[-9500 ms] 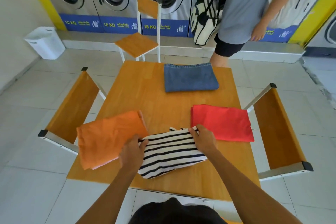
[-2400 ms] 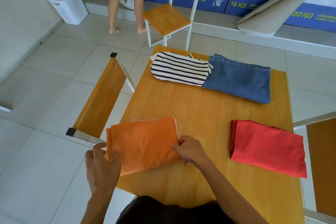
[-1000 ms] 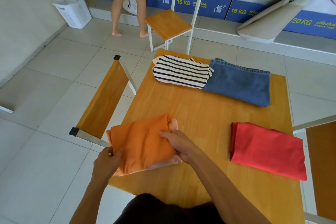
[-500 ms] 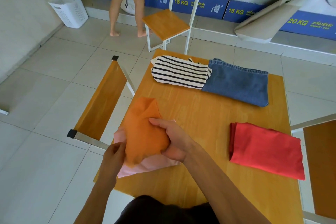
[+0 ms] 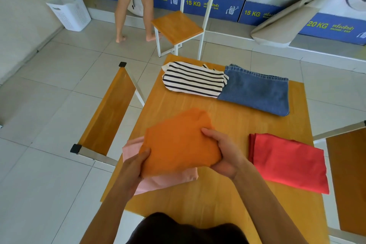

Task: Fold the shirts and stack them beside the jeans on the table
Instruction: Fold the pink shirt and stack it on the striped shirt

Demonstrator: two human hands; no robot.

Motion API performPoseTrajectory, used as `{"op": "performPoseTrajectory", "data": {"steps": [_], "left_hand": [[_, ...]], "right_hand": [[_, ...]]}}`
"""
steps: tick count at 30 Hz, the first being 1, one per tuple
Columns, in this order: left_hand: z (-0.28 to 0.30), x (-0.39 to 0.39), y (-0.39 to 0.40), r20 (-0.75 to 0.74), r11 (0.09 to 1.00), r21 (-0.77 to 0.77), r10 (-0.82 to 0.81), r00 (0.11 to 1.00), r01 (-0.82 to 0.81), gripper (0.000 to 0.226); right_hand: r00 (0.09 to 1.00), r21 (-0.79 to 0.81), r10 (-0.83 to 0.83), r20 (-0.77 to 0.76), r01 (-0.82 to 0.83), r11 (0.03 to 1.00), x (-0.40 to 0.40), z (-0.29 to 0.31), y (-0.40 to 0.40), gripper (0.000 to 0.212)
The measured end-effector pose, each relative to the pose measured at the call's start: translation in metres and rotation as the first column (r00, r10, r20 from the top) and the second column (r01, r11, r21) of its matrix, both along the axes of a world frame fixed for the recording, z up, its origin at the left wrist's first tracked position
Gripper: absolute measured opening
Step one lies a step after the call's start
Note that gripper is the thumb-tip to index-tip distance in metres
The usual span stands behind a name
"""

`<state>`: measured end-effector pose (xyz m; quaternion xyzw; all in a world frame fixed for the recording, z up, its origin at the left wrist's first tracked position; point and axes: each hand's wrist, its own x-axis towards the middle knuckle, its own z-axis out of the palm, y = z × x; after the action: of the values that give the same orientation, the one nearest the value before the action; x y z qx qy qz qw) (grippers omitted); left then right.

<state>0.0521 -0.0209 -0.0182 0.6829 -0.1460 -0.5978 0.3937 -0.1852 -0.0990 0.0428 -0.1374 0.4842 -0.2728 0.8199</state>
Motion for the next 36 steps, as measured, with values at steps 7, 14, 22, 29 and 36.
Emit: {"op": "performPoseTrajectory", "data": {"steps": [7,14,22,29,36], "left_hand": [[-0.011,-0.014,0.01,0.097,0.863,0.095,-0.503,0.859,0.496,0.035],[-0.039,-0.048,0.023,0.18,0.578,0.304,-0.815,0.55,0.757,0.067],[-0.038,-0.023,0.032,0.374,0.707,0.319,-0.706,0.602,0.631,0.026],[-0.044,0.049,0.025,0.734,0.944,0.316,-0.303,0.608,0.09,0.056],[-0.044,0.046,0.01,0.505,0.927,0.342,-0.32,0.802,0.155,0.062]], "right_hand": [[0.924,0.108,-0.013,-0.383,0.058,0.992,-0.073,-0.055,0.024,0.039],[0.532,0.14,0.358,-0.768,-0.406,0.903,-0.11,-0.107,0.053,0.027],[-0.029,-0.017,-0.046,-0.999,-0.638,0.77,-0.072,-0.104,0.042,0.027],[0.148,0.013,0.206,-0.967,-0.781,0.624,0.022,-0.099,-0.006,0.05],[0.325,0.009,0.374,-0.868,-0.744,0.668,0.065,-0.111,-0.023,0.07]]}}
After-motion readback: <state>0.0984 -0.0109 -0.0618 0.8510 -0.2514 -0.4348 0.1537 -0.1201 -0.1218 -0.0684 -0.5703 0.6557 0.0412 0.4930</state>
